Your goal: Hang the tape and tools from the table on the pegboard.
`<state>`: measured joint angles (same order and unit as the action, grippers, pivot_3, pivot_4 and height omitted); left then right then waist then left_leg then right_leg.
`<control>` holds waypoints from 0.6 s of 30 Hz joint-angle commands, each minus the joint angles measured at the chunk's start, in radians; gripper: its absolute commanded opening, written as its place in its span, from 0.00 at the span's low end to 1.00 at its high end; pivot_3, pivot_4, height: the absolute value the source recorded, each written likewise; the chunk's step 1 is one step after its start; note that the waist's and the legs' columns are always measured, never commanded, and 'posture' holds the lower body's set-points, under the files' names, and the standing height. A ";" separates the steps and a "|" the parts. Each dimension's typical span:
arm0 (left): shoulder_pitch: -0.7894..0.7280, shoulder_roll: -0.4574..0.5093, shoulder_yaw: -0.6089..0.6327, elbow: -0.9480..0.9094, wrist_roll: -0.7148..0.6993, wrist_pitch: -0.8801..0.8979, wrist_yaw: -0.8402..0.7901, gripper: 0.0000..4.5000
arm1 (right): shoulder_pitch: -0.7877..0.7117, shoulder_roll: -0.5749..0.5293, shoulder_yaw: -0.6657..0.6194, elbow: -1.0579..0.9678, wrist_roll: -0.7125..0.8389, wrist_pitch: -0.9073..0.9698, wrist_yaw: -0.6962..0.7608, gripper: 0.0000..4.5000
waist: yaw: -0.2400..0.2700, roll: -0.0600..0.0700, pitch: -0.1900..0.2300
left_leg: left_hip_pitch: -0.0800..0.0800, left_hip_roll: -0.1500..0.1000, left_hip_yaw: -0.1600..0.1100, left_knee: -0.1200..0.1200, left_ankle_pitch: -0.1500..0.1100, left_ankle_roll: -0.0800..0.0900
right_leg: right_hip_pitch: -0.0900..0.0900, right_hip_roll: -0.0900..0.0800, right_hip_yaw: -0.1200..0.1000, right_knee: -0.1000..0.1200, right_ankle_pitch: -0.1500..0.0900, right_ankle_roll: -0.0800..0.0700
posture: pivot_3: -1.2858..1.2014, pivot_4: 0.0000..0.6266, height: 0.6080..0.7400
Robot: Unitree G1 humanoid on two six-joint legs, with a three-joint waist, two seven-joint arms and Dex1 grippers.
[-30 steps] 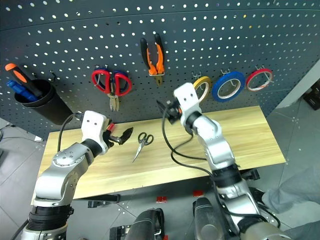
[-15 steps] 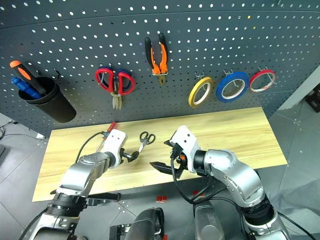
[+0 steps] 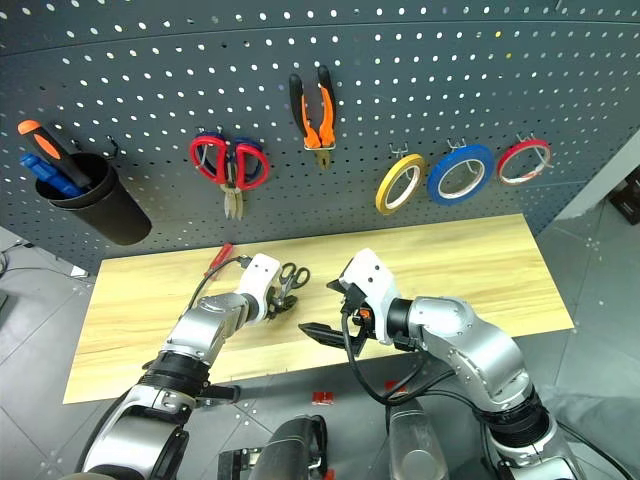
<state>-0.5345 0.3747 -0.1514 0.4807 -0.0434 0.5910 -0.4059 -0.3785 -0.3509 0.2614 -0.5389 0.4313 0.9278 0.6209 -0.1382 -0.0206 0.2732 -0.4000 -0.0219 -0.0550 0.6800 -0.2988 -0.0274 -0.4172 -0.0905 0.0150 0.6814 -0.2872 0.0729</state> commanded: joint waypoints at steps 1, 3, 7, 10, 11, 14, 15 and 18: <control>0.023 -0.005 -0.010 0.048 0.027 0.001 -0.008 0.40 | -0.016 -0.008 -0.026 -0.013 0.026 -0.003 0.000 1.00 | 0.000 0.000 0.000 | 0.000 0.000 0.000 0.000 0.000 0.000 | 0.000 0.000 0.000 0.000 0.000 0.000 | 0.43 0.48 1.00; 0.027 -0.004 -0.006 0.051 0.029 -0.010 -0.011 0.26 | -0.021 -0.012 -0.035 -0.005 0.030 0.000 0.000 1.00 | 0.000 0.000 0.000 | 0.001 0.000 -0.001 0.000 0.000 0.000 | 0.001 0.000 0.000 0.000 0.000 0.000 | 0.43 0.48 1.00; 0.047 0.001 0.002 0.033 0.021 -0.043 -0.037 0.05 | -0.024 -0.026 -0.047 0.010 0.034 -0.003 -0.005 1.00 | 0.000 0.000 0.000 | 0.001 0.000 -0.001 0.000 0.000 0.000 | 0.002 0.000 -0.001 -0.001 0.000 0.000 | 0.43 0.47 1.00; 0.096 0.013 0.024 -0.032 0.012 -0.113 -0.049 0.05 | -0.018 -0.037 -0.048 0.003 0.020 -0.018 -0.020 1.00 | -0.002 0.000 0.000 | 0.001 0.000 -0.001 0.000 0.000 0.000 | 0.002 0.000 -0.001 -0.001 0.000 0.000 | 0.43 0.47 1.00; 0.121 0.015 0.043 -0.070 0.006 -0.157 -0.042 0.05 | -0.013 -0.041 -0.047 -0.003 0.007 -0.036 -0.030 1.00 | -0.002 0.000 0.000 | 0.001 0.000 -0.001 0.000 0.000 0.000 | 0.002 0.000 0.000 -0.001 0.000 0.000 | 0.43 0.47 1.00; 0.209 0.041 0.083 -0.215 0.016 -0.286 -0.024 0.05 | 0.000 -0.076 -0.024 -0.027 -0.059 -0.125 -0.042 1.00 | -0.001 0.000 0.000 | 0.000 0.001 -0.001 -0.001 0.000 0.000 | 0.001 0.000 0.000 -0.001 0.000 0.000 | 0.43 0.47 1.00; 0.241 0.052 0.095 -0.272 0.029 -0.350 -0.009 0.05 | 0.006 -0.086 -0.019 -0.034 -0.084 -0.165 -0.044 1.00 | -0.001 -0.001 0.001 | 0.000 0.001 -0.001 -0.001 0.000 0.000 | 0.000 -0.001 0.000 -0.001 0.000 0.000 | 0.42 0.47 1.00; 0.349 0.043 0.172 -0.495 0.015 -0.485 0.056 0.05 | 0.023 -0.098 -0.018 -0.054 -0.135 -0.274 -0.047 1.00 | 0.000 -0.002 0.001 | -0.001 0.001 0.000 -0.001 0.000 0.000 | -0.002 -0.002 0.000 -0.001 0.000 0.000 | 0.43 0.46 1.00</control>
<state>-0.2115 0.4179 -0.0376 0.1507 -0.0211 0.1936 -0.3873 -0.3604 -0.4448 0.2385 -0.5327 0.3280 0.7457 0.5718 -0.1379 -0.0227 0.2745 -0.4014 -0.0211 -0.0554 0.6794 -0.2986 -0.0278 -0.4190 -0.0922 0.0154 0.6804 -0.2872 0.0729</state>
